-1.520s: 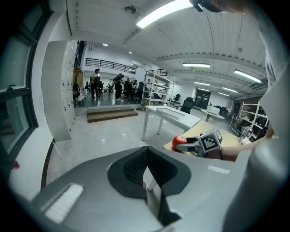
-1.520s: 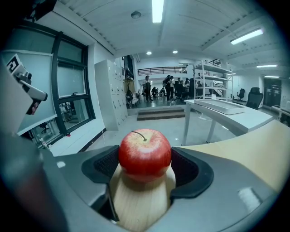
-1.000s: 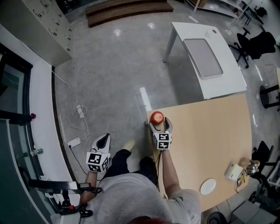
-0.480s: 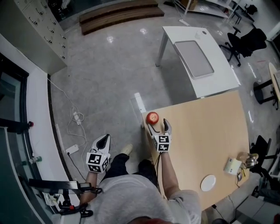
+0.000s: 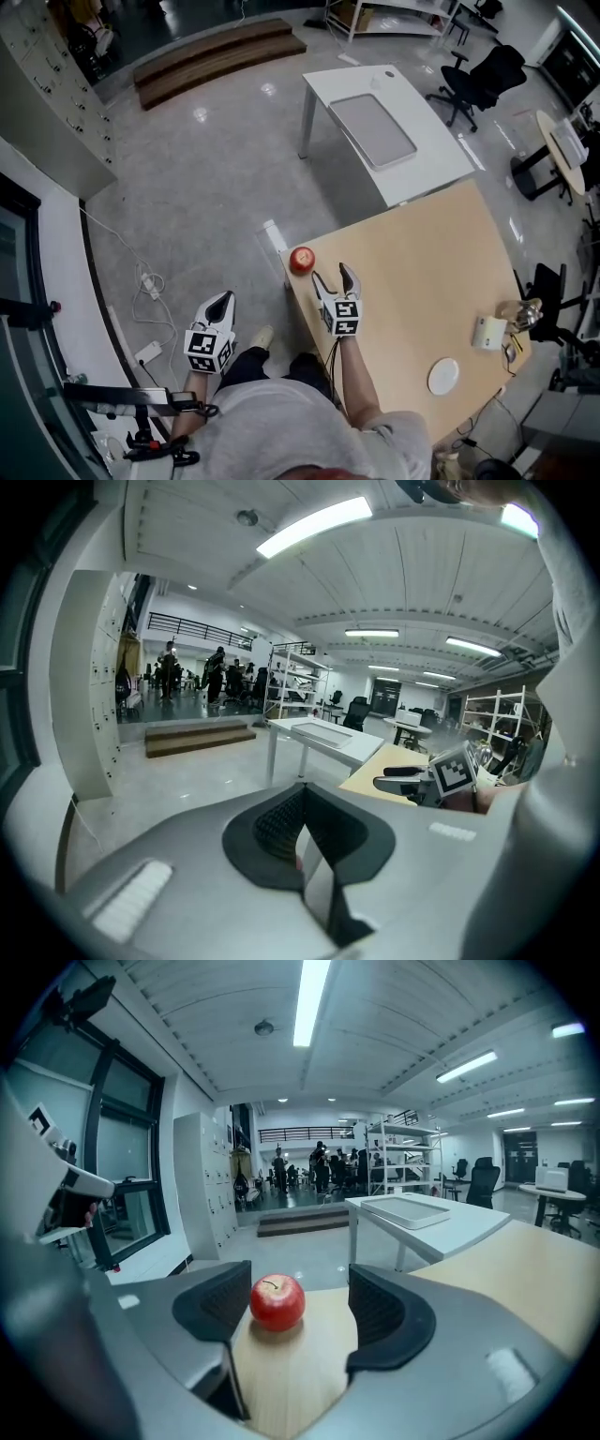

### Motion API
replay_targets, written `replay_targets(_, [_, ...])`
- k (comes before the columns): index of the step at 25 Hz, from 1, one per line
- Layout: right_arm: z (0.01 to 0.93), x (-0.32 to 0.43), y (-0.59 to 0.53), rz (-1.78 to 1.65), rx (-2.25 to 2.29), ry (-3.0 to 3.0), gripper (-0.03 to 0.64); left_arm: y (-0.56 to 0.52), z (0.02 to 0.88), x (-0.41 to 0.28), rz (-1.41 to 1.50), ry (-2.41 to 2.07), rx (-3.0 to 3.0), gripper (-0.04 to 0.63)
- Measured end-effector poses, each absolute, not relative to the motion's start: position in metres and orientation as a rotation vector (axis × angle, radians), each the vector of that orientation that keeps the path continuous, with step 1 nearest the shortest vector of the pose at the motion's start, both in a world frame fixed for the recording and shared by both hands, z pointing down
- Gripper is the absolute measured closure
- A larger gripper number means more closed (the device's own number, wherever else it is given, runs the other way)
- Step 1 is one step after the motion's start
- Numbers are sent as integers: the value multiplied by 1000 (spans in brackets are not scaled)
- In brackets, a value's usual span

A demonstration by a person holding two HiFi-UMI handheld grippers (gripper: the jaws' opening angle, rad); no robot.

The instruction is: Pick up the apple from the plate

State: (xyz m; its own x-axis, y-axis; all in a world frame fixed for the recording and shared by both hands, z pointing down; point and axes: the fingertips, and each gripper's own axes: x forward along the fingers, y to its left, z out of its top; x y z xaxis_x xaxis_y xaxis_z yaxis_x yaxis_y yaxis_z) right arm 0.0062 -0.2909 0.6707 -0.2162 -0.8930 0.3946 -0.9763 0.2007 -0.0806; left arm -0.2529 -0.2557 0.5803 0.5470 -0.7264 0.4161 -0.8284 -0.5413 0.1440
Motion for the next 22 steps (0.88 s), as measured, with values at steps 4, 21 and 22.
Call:
replay_targets(4, [659,24,-276,458,1834,-2194,317,-256,573,-232,429,-1219,2517,575])
replay_targets(21, [600,98,-190,440,2212,-2033,451,-254,540,-130,335,-868,2747,575])
replay_targets(22, [598,101,-184,443,2234,-2020,462,-252,538,-124,333,-838,2762,575])
